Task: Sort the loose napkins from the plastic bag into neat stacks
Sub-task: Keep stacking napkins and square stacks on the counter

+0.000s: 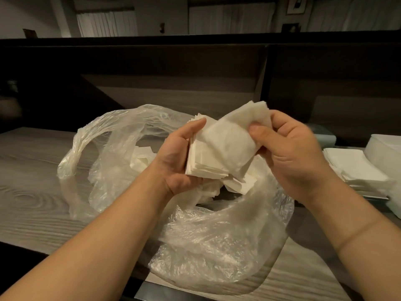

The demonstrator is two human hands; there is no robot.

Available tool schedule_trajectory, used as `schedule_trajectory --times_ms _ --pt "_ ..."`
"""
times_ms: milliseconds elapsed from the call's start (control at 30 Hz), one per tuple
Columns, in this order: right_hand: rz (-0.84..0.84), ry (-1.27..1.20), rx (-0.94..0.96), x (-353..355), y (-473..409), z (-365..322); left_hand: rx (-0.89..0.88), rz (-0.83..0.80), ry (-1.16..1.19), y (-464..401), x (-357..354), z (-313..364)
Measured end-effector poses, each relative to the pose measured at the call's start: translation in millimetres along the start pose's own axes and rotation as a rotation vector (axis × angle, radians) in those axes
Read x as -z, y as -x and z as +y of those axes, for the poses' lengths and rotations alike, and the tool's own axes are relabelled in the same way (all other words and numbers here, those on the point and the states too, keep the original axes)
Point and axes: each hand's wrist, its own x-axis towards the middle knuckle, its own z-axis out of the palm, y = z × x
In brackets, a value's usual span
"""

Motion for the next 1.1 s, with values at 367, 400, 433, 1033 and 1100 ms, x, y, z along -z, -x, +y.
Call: schedule_trajectory --times_ms 367,400,433,1033,1100 --pt "0.066 0.238 -0.039 -1 -2 11 0.101 -0.326 -0.103 1 3 -9" --pt "0.058 0.250 -0.043 -2 -2 12 0.098 -0.331 -0.115 0 3 -10" --pt "0.052 0.263 -0.047 -4 -1 12 0.098 -0.329 -0.122 0 3 -10" --pt "0.124 0.106 -0.001 -4 1 4 0.149 -0.253 -0.132 3 -3 -9" --pt "0.006 -0.114 -0.041 1 1 -2 0.136 -0.199 -0.122 3 -3 -8"
